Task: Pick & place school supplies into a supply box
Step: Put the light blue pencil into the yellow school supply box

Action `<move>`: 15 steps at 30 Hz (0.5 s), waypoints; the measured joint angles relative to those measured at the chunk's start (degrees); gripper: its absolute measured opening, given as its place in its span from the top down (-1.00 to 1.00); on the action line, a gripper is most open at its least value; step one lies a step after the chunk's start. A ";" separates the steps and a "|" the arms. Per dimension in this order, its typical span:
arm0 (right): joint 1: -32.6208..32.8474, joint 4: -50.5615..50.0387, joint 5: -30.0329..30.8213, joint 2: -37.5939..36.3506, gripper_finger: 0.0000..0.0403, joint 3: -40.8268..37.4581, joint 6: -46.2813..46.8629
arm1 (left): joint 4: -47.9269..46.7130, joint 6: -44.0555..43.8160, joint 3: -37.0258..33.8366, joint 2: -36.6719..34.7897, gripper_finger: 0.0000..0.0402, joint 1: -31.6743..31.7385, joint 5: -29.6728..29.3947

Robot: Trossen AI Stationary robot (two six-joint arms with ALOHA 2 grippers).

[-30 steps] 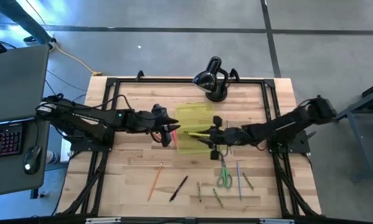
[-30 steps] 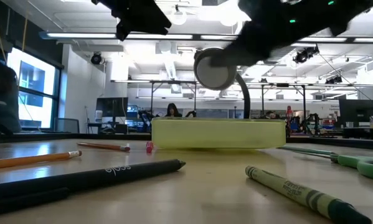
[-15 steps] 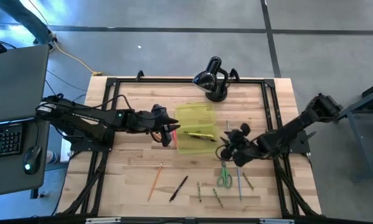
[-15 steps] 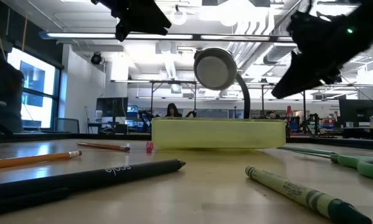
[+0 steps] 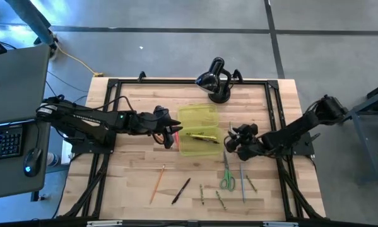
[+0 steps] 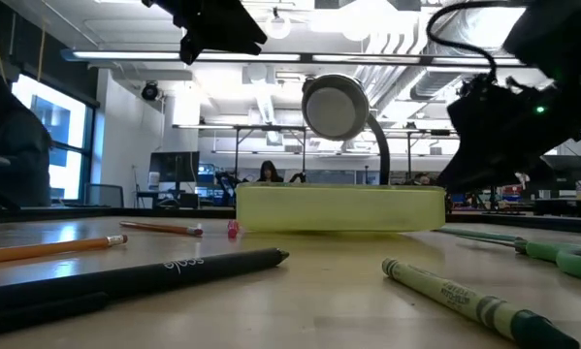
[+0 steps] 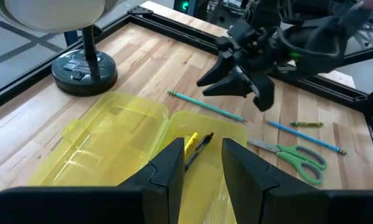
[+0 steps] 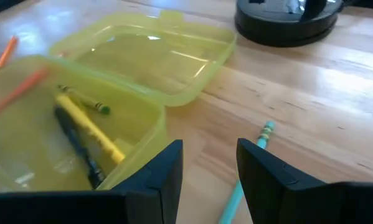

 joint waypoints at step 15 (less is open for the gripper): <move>-6.69 -1.65 -5.97 0.00 0.36 0.00 -0.04 | 0.00 0.09 0.00 0.02 0.30 0.00 0.08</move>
